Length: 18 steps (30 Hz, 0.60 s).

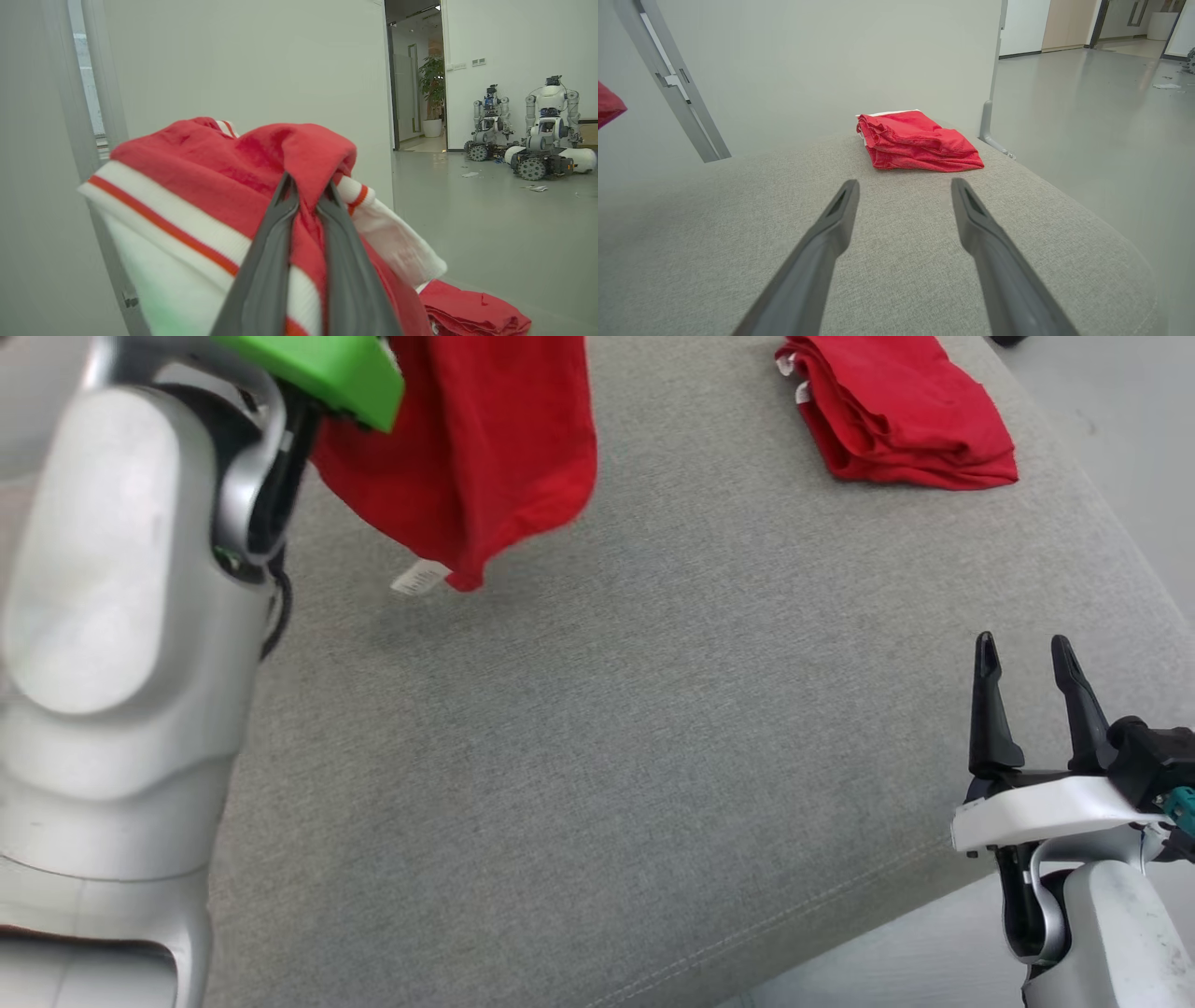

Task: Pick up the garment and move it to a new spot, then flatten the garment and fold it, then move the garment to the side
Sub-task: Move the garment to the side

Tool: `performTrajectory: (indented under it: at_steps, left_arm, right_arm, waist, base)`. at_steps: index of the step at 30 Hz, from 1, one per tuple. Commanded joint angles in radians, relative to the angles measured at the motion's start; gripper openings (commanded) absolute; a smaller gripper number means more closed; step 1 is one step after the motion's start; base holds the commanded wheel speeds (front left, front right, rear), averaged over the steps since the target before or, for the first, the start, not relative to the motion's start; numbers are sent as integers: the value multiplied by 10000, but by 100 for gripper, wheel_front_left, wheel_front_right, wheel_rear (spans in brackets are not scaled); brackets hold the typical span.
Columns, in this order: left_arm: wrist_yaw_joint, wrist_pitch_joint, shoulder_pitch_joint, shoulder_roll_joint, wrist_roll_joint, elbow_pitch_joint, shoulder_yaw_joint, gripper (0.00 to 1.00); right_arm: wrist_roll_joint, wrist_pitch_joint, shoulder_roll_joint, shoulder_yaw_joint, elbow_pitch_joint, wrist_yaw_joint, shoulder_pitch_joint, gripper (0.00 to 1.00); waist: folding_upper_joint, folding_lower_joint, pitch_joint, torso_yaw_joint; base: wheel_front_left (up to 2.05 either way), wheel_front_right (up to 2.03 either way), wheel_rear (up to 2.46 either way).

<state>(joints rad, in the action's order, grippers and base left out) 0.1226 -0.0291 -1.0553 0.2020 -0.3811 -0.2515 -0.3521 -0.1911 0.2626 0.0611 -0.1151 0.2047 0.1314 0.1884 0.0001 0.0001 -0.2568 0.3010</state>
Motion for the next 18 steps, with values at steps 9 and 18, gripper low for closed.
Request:
performTrajectory:
  at_steps: [9,18]
  left_arm:
    - [-353,635,2972,-357,-277,-822,-593,0]
    - [-355,1560,4936,-600,-173,-2288,-1197,81]
  right_arm:
    - [-67,28,-81,-75,-17,-13,-111,100]
    - [101,28,-80,-27,68,-13,-40,100]
  waist:
    - [-1,-1,-179,375]
    - [-1,-1,46,-112]
  base:
    - [0,0,0]
    - [0,0,0]
